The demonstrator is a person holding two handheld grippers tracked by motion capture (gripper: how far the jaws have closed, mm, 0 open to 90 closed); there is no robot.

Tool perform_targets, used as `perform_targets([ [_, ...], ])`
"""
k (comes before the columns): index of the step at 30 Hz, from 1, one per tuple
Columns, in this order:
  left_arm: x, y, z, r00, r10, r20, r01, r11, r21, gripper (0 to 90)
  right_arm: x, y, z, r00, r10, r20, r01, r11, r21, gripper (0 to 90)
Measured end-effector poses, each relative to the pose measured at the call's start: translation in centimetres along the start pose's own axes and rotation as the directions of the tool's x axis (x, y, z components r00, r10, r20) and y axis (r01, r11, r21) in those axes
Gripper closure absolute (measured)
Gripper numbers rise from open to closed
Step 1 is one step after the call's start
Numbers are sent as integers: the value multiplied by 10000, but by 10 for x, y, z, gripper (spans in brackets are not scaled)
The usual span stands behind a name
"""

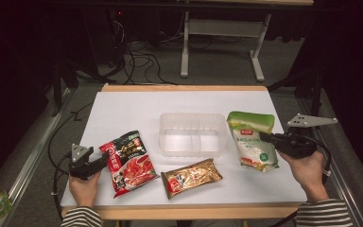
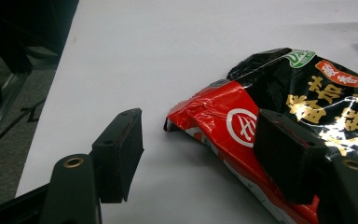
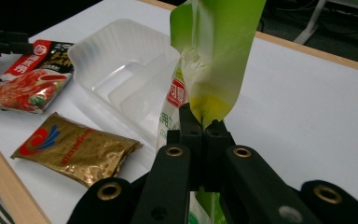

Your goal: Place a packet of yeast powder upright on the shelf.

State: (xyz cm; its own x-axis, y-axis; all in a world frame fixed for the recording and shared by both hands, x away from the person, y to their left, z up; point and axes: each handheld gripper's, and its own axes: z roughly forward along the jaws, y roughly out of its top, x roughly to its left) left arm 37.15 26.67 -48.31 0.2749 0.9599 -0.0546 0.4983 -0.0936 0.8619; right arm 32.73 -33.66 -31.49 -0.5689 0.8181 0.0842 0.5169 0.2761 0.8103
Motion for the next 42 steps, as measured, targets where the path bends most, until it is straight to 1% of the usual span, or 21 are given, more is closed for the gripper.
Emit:
perform_targets([
  [2,0,0,0,10000,9,23,-9,10000,29,333,2,2,-1,9999,85,-79,-85,10000,-3,900],
  [7,0,0,0,10000,12,30,-12,10000,29,333,10,7,0,9997,-92,-240,90,9999,-61,900],
  [14,0,0,0,10000,2,26,-2,10000,0,331,18,16,4,9988,-115,-469,112,9999,-50,900],
  [22,0,0,-1,10000,30,40,-31,10000,24,331,27,27,11,9971,-309,-697,311,9995,10,900],
  [26,0,0,0,10000,23,58,-23,10000,8,331,31,32,14,9964,-305,-797,310,9995,49,900],
  [27,0,0,-1,10000,23,46,-23,10000,23,331,31,33,14,9958,-386,-827,390,9992,38,900],
  [29,0,0,-1,10000,26,48,-26,10000,21,331,33,36,16,9959,-314,-851,318,9995,31,900],
  [33,0,0,-1,10000,27,47,-27,10000,19,331,33,42,20,9944,-383,-985,386,9993,3,900],
  [42,0,0,-1,10000,34,49,-34,10000,19,331,36,56,27,9929,-280,-1155,260,9995,-187,900],
])
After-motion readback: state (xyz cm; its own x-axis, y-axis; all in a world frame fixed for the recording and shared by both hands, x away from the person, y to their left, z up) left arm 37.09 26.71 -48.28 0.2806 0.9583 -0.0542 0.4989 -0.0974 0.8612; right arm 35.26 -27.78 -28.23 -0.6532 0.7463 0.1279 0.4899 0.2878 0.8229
